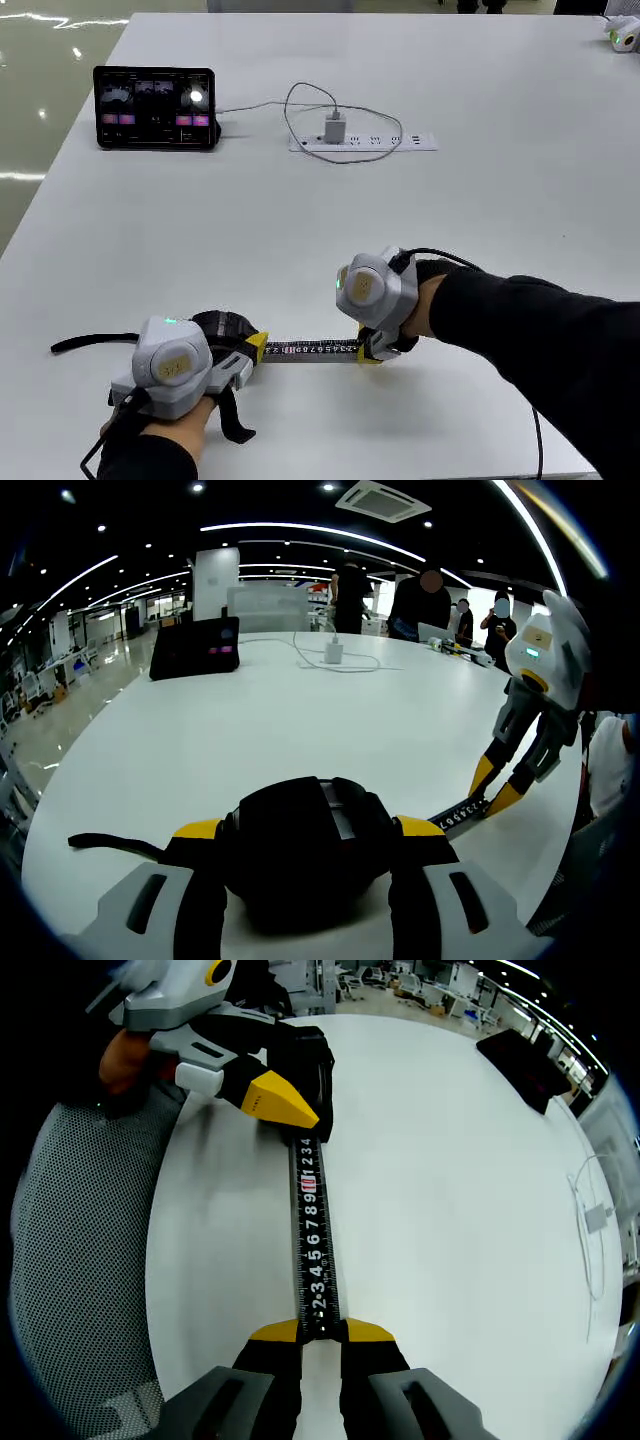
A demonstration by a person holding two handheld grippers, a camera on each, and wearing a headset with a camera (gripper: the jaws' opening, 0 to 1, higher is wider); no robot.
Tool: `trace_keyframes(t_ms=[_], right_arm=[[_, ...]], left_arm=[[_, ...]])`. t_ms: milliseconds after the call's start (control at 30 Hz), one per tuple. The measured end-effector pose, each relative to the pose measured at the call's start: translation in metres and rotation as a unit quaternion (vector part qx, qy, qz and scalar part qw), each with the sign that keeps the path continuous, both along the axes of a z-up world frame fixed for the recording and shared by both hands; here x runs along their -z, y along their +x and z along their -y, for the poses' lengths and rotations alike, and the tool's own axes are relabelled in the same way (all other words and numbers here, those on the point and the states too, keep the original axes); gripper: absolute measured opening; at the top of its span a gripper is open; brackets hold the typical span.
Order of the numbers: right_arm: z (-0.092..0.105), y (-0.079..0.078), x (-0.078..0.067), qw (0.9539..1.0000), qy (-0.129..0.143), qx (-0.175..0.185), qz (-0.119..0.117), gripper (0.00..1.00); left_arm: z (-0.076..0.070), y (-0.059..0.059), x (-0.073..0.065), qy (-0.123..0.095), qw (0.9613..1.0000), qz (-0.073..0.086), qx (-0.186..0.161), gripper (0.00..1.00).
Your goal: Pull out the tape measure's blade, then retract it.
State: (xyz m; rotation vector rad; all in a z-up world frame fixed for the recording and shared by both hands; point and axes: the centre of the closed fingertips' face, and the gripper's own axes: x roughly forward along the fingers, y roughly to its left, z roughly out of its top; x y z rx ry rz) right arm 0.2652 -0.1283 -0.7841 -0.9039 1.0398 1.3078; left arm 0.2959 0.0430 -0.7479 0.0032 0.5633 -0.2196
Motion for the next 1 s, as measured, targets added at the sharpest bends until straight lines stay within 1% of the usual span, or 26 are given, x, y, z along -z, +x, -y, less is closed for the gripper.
trace_keyframes(t_ms=[133,433,600,1000], right_arm=[[-0.003,0.000,0.000,1.0000,0.003,0.004,0.000,0.10],[-0.009,0.001,0.000,1.0000,0.007,0.000,-0.001,0.10],[-0.015,0.002,0.000,0.9999,0.015,0.001,0.000,0.10],[-0.023,0.002,0.001,0.9997,0.023,-0.006,0.004,0.10]], left_arm=[[0.000,0.000,0.000,0.000,1.0000,-0.001,0.001,0.61],[0.000,0.000,0.000,-0.002,1.0000,0.000,0.003,0.60],[0.000,0.000,0.000,-0.002,1.0000,0.000,0.005,0.60],[0.000,0.000,0.000,-0.003,1.0000,0.000,0.008,0.60]])
